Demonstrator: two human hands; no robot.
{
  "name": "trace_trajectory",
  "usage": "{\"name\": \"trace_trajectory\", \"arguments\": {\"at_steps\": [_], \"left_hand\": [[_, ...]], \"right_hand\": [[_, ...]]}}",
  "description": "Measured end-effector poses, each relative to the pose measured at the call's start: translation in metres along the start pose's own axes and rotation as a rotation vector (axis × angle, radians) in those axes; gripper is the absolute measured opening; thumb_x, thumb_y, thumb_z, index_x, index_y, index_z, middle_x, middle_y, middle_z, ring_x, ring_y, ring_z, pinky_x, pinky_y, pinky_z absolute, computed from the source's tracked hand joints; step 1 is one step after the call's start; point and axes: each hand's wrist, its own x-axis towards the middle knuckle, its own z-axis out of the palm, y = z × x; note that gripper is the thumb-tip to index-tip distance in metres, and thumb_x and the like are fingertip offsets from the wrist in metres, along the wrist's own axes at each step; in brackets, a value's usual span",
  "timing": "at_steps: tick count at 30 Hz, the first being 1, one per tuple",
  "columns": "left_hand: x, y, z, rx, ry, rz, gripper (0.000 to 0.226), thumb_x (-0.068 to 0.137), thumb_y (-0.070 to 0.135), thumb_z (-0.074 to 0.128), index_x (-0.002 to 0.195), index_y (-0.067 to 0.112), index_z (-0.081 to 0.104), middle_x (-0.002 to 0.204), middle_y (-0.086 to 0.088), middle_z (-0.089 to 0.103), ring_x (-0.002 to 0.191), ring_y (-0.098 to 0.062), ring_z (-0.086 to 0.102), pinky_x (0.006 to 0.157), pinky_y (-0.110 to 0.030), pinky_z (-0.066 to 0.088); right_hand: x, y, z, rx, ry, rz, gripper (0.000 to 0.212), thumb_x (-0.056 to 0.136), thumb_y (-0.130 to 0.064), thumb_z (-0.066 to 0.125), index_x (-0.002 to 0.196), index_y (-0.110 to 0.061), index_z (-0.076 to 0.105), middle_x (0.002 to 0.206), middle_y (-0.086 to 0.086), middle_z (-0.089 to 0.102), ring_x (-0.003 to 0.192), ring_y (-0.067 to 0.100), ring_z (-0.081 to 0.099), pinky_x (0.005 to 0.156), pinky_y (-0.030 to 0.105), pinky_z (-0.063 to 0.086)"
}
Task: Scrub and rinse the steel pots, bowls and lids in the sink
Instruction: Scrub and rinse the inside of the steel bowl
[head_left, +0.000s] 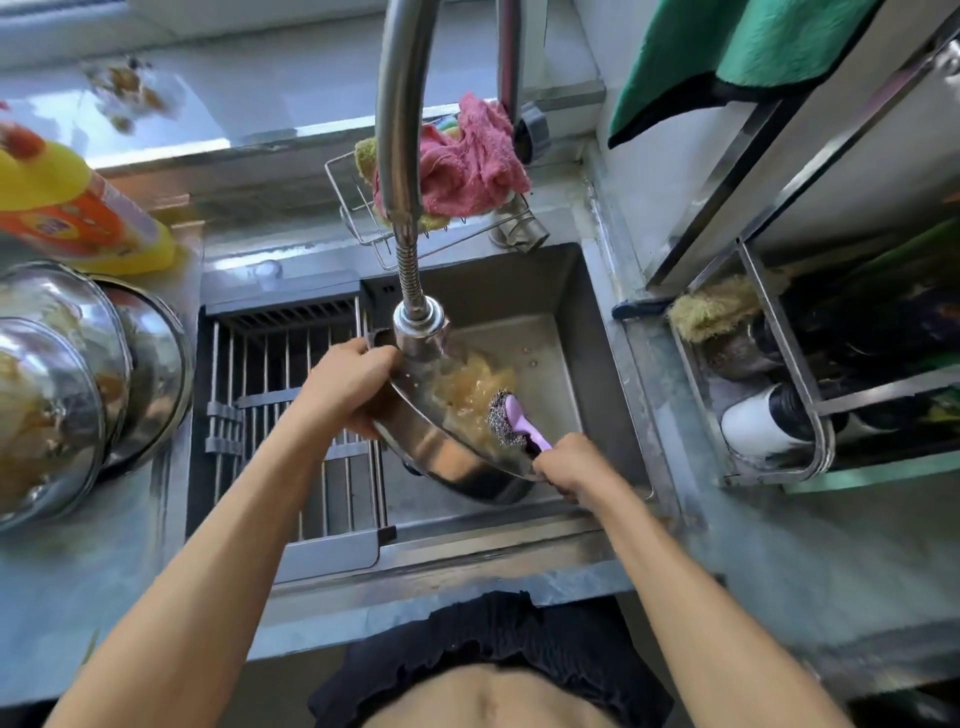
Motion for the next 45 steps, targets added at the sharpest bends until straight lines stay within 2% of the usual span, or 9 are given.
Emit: {"name": "trace_trajectory", "arguments": {"at_steps": [5,8,14,19,24,27,32,36,45], "left_hand": [[0.008,0.007,0.008,0.034,-0.03,0.005,0.042,0.096,0.048,0.053,0.104,0.008,0.064,0.098,-0.017,0.067,0.071,-0.037,0.073,0.053,-0.045,0.062],[0.004,0.0,0.015,-0.063,0.039,0.065,0.035,0.095,0.049,0.053,0.096,0.017,0.066,0.095,-0.011,0.067,0.077,-0.031,0.07,0.045,-0.032,0.055],[0.003,-0.013,0.016,-0.028,0.005,-0.061,0.025,0.091,0.028,0.052,0.102,0.008,0.063,0.088,-0.014,0.063,0.073,-0.036,0.07,0.055,-0.042,0.062],[-0.001,-0.031,0.015,-0.217,0.033,-0.019,0.026,0.076,0.008,0.049,0.1,0.012,0.059,0.076,-0.01,0.057,0.059,-0.021,0.057,0.055,-0.036,0.054],[-0.009,-0.053,0.032,-0.366,0.085,0.011,0.044,0.077,0.001,0.047,0.097,0.036,0.062,0.093,-0.007,0.07,0.083,-0.031,0.068,0.075,-0.053,0.059],[-0.011,-0.057,0.049,-0.4,0.15,0.093,0.054,0.08,-0.003,0.048,0.116,0.034,0.064,0.101,0.002,0.071,0.097,-0.021,0.069,0.079,-0.04,0.058],[-0.012,-0.057,0.06,-0.532,0.186,0.088,0.05,0.084,-0.007,0.045,0.118,0.026,0.061,0.088,-0.001,0.067,0.076,-0.019,0.062,0.061,-0.031,0.05],[-0.007,-0.064,0.057,-0.538,0.157,0.094,0.058,0.077,-0.008,0.048,0.119,0.029,0.064,0.098,-0.005,0.071,0.088,-0.025,0.067,0.075,-0.043,0.056],[0.014,-0.076,0.065,-0.782,0.178,-0.002,0.029,0.093,0.033,0.053,0.109,0.015,0.069,0.108,-0.011,0.072,0.112,-0.036,0.067,0.101,-0.051,0.052]], "right_hand": [[0.002,0.006,-0.005,0.012,-0.012,0.037,0.005,0.08,-0.008,0.052,0.078,-0.007,0.055,0.059,0.007,0.05,0.044,0.018,0.041,0.043,0.019,0.026],[0.007,0.002,-0.011,0.083,0.116,0.008,0.014,0.08,-0.007,0.048,0.092,-0.007,0.055,0.071,0.007,0.053,0.056,0.022,0.049,0.044,0.022,0.03],[0.003,0.004,-0.008,-0.084,-0.023,0.019,0.007,0.08,-0.011,0.05,0.084,-0.009,0.056,0.057,0.005,0.052,0.045,0.019,0.046,0.042,0.018,0.027],[-0.004,0.005,-0.005,-0.182,0.083,-0.107,0.025,0.086,-0.014,0.051,0.108,-0.005,0.06,0.1,0.015,0.065,0.085,0.032,0.059,0.068,0.029,0.044],[-0.021,-0.015,-0.03,-0.515,0.242,-0.219,0.037,0.095,-0.037,0.052,0.117,-0.008,0.061,0.115,0.015,0.064,0.104,0.036,0.062,0.071,0.032,0.041],[-0.028,-0.033,-0.043,-0.653,0.282,-0.255,0.031,0.094,-0.026,0.052,0.119,-0.011,0.06,0.117,0.014,0.063,0.106,0.034,0.061,0.071,0.032,0.039],[-0.025,-0.039,-0.048,-0.601,0.287,-0.307,0.025,0.094,-0.015,0.047,0.116,-0.014,0.058,0.105,0.012,0.063,0.085,0.031,0.057,0.068,0.035,0.042],[-0.009,-0.034,-0.039,-0.477,0.306,-0.405,0.021,0.1,-0.017,0.041,0.114,-0.016,0.056,0.097,0.011,0.06,0.075,0.031,0.049,0.063,0.035,0.038],[-0.032,-0.07,0.016,-0.591,-0.088,-0.798,0.051,0.101,-0.015,0.038,0.145,-0.04,0.04,0.098,0.017,0.066,0.081,0.032,0.062,0.071,0.041,0.053]]}}
